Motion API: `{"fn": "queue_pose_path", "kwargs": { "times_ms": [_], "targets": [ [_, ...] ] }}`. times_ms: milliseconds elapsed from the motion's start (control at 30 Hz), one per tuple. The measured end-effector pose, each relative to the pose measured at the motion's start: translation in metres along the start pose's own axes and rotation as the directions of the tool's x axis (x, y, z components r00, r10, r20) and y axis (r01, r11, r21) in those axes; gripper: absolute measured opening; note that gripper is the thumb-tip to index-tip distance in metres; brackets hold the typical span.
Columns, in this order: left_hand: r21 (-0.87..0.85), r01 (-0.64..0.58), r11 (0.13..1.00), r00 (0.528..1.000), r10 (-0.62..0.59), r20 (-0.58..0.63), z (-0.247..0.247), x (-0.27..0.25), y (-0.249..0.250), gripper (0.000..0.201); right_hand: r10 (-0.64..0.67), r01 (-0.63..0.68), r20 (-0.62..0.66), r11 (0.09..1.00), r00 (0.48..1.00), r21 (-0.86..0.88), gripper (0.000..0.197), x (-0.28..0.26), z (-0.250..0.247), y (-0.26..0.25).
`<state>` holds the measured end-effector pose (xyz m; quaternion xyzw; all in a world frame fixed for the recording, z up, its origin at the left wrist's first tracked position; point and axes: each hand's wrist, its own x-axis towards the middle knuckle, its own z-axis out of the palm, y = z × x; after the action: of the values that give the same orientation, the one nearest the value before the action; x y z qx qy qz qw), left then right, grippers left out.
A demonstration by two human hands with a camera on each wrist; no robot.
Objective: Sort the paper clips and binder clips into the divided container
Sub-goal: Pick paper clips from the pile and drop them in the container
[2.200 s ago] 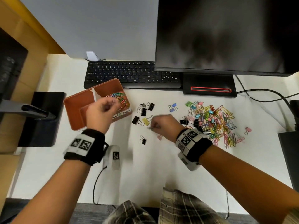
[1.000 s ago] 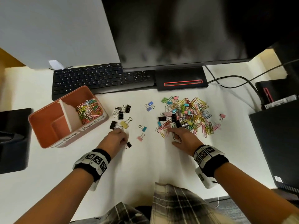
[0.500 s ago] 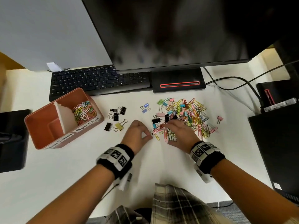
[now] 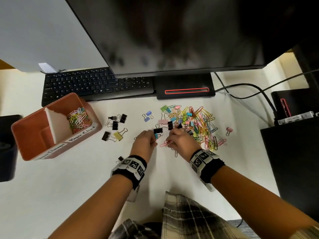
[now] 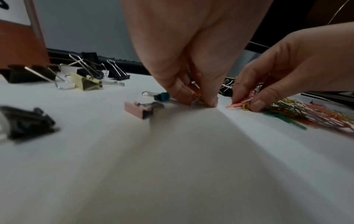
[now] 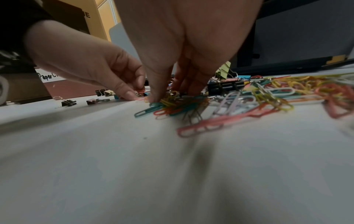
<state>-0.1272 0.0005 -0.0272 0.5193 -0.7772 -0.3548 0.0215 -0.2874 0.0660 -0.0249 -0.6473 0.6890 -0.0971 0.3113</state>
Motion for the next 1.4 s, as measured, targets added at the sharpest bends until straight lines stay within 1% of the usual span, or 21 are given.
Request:
{"fn": "queue_pose_path", "kwargs": {
  "times_ms": [133, 300, 400, 467, 600, 700, 800, 867, 933, 1000, 1100, 1133, 1200, 1267, 1300, 1333, 1400],
  "targets": [
    [-0.029, 0.074, 0.997, 0.996, -0.073, 0.048, -0.008, 0.007, 0.000, 0.032, 0.026, -0.026, 0.012, 0.999, 1.000, 0.024, 0.023, -0.002, -0.003, 0.004],
    [0.048, 0.082, 0.995, 0.991, -0.086, 0.098, -0.010, 0.014, 0.003, 0.024, 0.059, -0.059, 0.056, 0.998, 0.997, -0.017, 0.023, 0.003, -0.007, 0.002],
    [0.058, 0.073, 0.996, 0.995, -0.077, 0.063, -0.008, 0.012, 0.004, 0.016, 0.060, -0.059, 0.045, 0.998, 0.997, -0.017, 0.022, 0.004, -0.007, -0.001],
    [0.054, 0.080, 0.995, 0.996, -0.082, 0.038, -0.007, 0.009, 0.004, 0.018, 0.060, -0.059, 0.036, 0.998, 0.998, -0.022, 0.020, 0.003, -0.007, -0.003],
    [0.039, 0.061, 0.997, 0.997, -0.063, 0.037, -0.007, 0.004, 0.002, 0.017, 0.063, -0.061, 0.038, 0.996, 0.997, -0.060, 0.020, 0.004, -0.009, -0.008],
    [0.002, 0.042, 0.999, 0.998, -0.042, 0.044, -0.009, 0.003, 0.000, 0.014, 0.077, -0.073, 0.042, 0.992, 0.996, -0.104, 0.021, 0.007, -0.009, -0.012],
    [-0.067, 0.020, 0.998, 0.998, -0.016, 0.063, -0.016, -0.001, -0.003, 0.012, 0.096, -0.082, 0.087, 0.986, 0.992, -0.145, 0.023, 0.006, -0.010, -0.015],
    [-0.147, 0.034, 0.989, 0.999, -0.028, 0.046, -0.028, -0.006, -0.005, 0.011, 0.086, -0.076, 0.075, 0.990, 0.993, -0.121, 0.024, 0.004, -0.013, -0.018],
    [-0.280, 0.085, 0.956, 0.996, -0.084, 0.013, -0.048, -0.012, -0.010, 0.012, 0.068, -0.067, 0.032, 0.997, 0.997, -0.029, 0.023, 0.003, -0.020, -0.028],
    [-0.381, 0.086, 0.921, 0.992, -0.116, -0.057, -0.079, -0.017, -0.018, 0.014, 0.041, -0.040, -0.013, 0.997, 0.999, 0.060, 0.021, 0.008, -0.030, -0.047],
    [-0.431, 0.049, 0.901, 0.974, -0.138, -0.178, -0.139, -0.021, -0.038, 0.018, -0.035, 0.046, -0.091, 0.991, 0.995, 0.127, 0.019, 0.033, -0.041, -0.091],
    [-0.435, 0.057, 0.899, 0.962, -0.166, -0.217, -0.161, -0.022, -0.046, 0.019, -0.067, 0.084, -0.116, 0.985, 0.991, 0.152, 0.018, 0.045, -0.042, -0.111],
    [-0.420, 0.099, 0.902, 0.931, -0.233, -0.281, -0.194, -0.019, -0.062, 0.012, -0.119, 0.147, -0.153, 0.970, 0.981, 0.191, 0.017, 0.071, -0.043, -0.148],
    [-0.401, 0.141, 0.905, 0.884, -0.297, -0.360, -0.218, -0.014, -0.078, 0.009, -0.150, 0.185, -0.166, 0.959, 0.975, 0.215, 0.017, 0.102, -0.037, -0.189],
    [-0.403, 0.163, 0.901, 0.867, -0.325, -0.378, -0.226, -0.010, -0.087, 0.009, -0.160, 0.194, -0.165, 0.957, 0.973, 0.215, 0.018, 0.118, -0.033, -0.210],
    [-0.406, 0.188, 0.895, 0.865, -0.346, -0.364, -0.230, -0.005, -0.093, 0.009, -0.160, 0.193, -0.164, 0.959, 0.973, 0.207, 0.018, 0.132, -0.028, -0.225],
    [-0.362, 0.258, 0.896, 0.888, -0.367, -0.275, -0.235, 0.002, -0.105, 0.015, -0.127, 0.155, -0.140, 0.963, 0.982, 0.220, 0.022, 0.154, -0.018, -0.249]
  ]
}}
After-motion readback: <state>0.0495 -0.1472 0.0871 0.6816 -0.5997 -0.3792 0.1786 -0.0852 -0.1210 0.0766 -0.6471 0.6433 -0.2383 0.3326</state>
